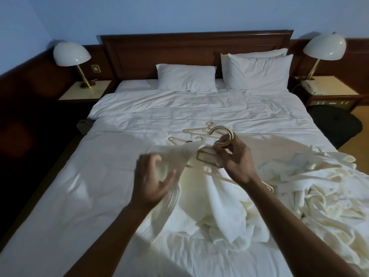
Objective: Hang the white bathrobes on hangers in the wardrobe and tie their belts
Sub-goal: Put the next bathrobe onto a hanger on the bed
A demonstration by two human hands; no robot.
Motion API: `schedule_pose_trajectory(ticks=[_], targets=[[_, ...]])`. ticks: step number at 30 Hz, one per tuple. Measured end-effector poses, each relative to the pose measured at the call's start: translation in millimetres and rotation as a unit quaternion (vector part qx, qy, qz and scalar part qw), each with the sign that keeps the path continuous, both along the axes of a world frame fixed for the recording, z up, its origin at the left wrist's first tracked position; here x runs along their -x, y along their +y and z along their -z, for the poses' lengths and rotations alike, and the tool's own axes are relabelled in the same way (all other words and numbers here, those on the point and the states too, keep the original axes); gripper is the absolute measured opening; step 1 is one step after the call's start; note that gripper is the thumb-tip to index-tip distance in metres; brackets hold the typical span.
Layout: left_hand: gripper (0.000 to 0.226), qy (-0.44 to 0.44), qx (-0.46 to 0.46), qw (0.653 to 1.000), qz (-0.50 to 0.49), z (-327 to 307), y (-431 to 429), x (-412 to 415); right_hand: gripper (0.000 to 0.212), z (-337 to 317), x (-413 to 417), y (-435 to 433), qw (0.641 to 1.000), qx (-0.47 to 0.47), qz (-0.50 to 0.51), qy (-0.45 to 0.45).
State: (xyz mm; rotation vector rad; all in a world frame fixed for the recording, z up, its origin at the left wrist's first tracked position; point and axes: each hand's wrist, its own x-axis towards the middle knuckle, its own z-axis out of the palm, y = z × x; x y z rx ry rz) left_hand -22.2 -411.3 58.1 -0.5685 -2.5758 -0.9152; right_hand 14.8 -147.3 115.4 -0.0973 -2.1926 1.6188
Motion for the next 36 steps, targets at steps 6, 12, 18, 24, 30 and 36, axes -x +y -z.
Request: schedule_pose_trajectory(ticks=[6,12,18,24,30,36], targets=[[0.031,-0.131,0.175,0.961,0.169,-52.4,27.3,41.8,0.01,-11.6,6.2,-12.2,0.987,-0.084,-0.137,0.0],[0.03,-0.11,0.151,0.958,0.217,-68.0,32.0,43.7,0.047,-7.3,20.1,28.3,0.873,-0.016,-0.402,-0.278],[0.035,-0.154,0.202,0.951,0.175,-76.5,4.7,50.6,0.023,14.6,25.9,65.4,0.83,-0.281,-0.342,-0.339],[0.038,-0.1,0.181,0.975,0.084,-46.2,2.6,44.5,0.032,35.9,16.9,73.6,0.914,-0.326,-0.109,-0.214],[0.027,-0.067,0.148,0.987,0.001,-39.6,20.0,45.5,0.021,21.7,0.3,58.2,0.947,-0.313,0.009,-0.072],[0.035,-0.071,0.034,0.996,-0.037,-58.0,58.8,43.3,0.01,11.7,-15.2,17.1,0.978,-0.184,0.018,-0.097]])
